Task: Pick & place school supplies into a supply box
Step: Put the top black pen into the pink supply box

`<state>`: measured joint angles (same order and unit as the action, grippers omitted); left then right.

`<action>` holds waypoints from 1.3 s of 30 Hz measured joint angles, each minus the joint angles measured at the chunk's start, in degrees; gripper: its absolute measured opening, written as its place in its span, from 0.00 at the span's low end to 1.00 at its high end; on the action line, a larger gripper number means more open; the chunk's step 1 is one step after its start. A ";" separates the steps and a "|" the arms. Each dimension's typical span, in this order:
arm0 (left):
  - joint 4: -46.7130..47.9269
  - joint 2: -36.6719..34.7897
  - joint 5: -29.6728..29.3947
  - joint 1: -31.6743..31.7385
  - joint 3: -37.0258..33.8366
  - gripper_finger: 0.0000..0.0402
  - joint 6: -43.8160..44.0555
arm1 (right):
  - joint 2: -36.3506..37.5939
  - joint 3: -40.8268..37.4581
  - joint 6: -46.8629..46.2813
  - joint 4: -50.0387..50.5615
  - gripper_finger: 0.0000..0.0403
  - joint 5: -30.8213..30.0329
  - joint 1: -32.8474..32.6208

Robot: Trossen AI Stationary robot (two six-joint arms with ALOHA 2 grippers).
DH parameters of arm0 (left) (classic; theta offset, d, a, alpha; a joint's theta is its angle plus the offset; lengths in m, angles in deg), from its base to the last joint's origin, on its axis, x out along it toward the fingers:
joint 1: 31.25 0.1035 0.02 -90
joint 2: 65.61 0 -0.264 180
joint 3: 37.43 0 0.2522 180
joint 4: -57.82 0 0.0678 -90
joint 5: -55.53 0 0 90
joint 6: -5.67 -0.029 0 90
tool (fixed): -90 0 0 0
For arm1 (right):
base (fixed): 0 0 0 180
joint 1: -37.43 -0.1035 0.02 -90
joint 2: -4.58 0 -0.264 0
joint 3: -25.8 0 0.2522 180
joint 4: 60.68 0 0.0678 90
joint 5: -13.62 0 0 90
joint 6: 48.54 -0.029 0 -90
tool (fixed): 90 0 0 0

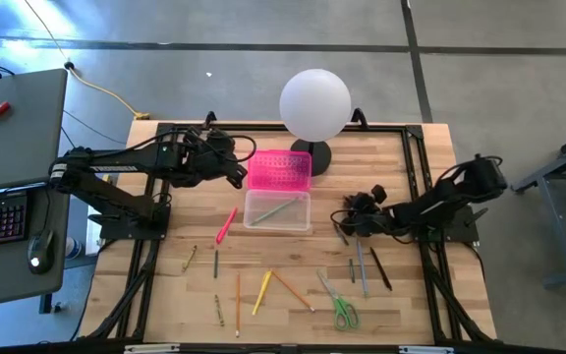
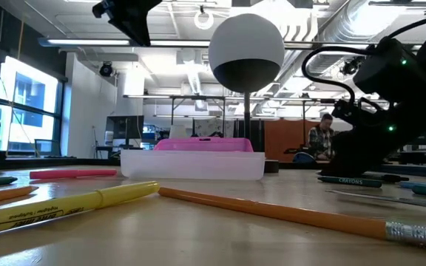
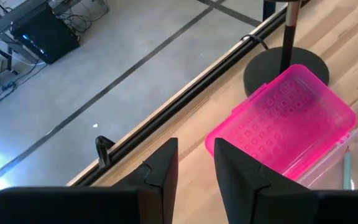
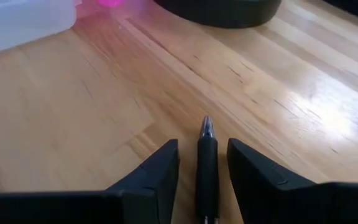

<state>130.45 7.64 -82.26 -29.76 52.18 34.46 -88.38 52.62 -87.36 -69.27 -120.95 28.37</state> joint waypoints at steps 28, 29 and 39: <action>-0.97 -0.02 3.56 0.00 0.00 0.33 -2.69 | 7.29 24.85 52.36 -6.14 0.05 22.96 -1.34; -1.07 -0.02 4.08 -0.02 0.00 0.33 -3.18 | 5.67 27.60 54.91 -4.34 0.05 24.63 -1.31; -1.81 -0.02 7.04 -0.02 0.00 0.33 -4.74 | -16.66 51.19 58.21 6.88 0.06 34.56 4.33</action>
<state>128.64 7.62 -75.21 -29.78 52.18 29.72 -105.04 103.81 -29.15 -62.39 -86.39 32.70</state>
